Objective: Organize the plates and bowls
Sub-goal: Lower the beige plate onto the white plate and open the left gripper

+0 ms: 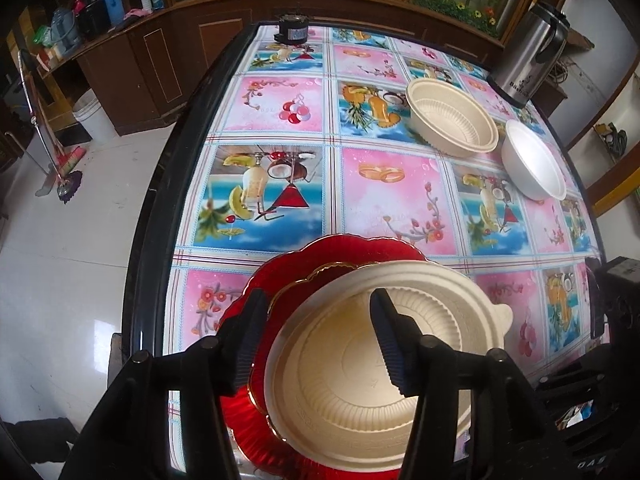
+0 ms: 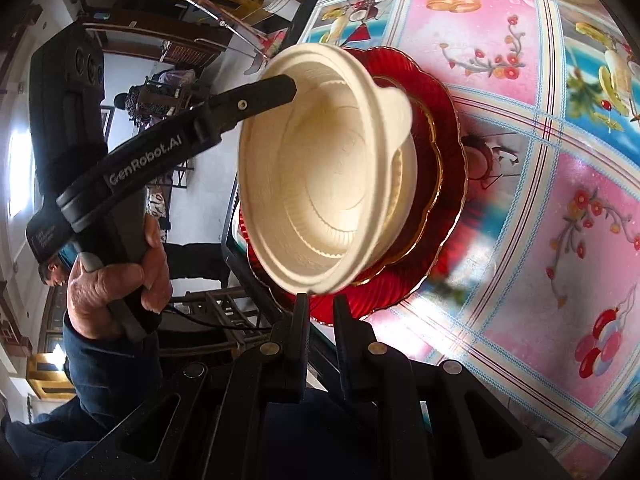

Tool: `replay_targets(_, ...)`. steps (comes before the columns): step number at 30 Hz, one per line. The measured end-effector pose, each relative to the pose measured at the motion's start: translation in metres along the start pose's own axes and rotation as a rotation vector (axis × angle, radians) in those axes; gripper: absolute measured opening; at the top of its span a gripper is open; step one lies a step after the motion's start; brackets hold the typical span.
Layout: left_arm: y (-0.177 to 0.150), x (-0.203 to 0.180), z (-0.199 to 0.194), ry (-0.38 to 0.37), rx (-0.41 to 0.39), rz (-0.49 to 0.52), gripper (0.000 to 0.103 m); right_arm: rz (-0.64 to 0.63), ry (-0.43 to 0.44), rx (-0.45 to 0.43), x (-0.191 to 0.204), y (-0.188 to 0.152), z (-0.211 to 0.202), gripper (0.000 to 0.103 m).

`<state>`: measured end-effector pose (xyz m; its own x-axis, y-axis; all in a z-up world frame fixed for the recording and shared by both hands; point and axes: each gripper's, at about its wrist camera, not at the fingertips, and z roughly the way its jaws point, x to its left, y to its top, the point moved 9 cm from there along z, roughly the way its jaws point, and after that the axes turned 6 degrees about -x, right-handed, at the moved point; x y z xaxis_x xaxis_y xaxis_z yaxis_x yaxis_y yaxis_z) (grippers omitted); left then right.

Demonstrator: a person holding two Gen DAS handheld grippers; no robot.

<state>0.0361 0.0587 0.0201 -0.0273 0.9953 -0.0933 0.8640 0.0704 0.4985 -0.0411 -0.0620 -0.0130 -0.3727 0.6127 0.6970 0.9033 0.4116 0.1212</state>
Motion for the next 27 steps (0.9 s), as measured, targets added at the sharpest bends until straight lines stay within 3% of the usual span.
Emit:
replay_targets(6, -0.005, 0.008, -0.011, -0.004, -0.023, -0.042, 0.053, -0.057, -0.05, -0.083, -0.002, 0.008, -0.031, 0.015)
replay_targets(14, -0.027, 0.03, -0.02, -0.007, -0.027, -0.133, 0.053, -0.204, -0.225, -0.335, 0.0, 0.048, -0.08, 0.015)
replay_targets(21, -0.039, 0.039, -0.023, -0.003, -0.022, -0.16, 0.053, -0.248, -0.26, -0.317, -0.001, 0.058, -0.054, 0.013)
replay_targets(27, -0.044, 0.047, -0.026, 0.003, -0.021, -0.176, 0.053, -0.187, -0.241, -0.264, -0.013, 0.055, -0.04, 0.013)
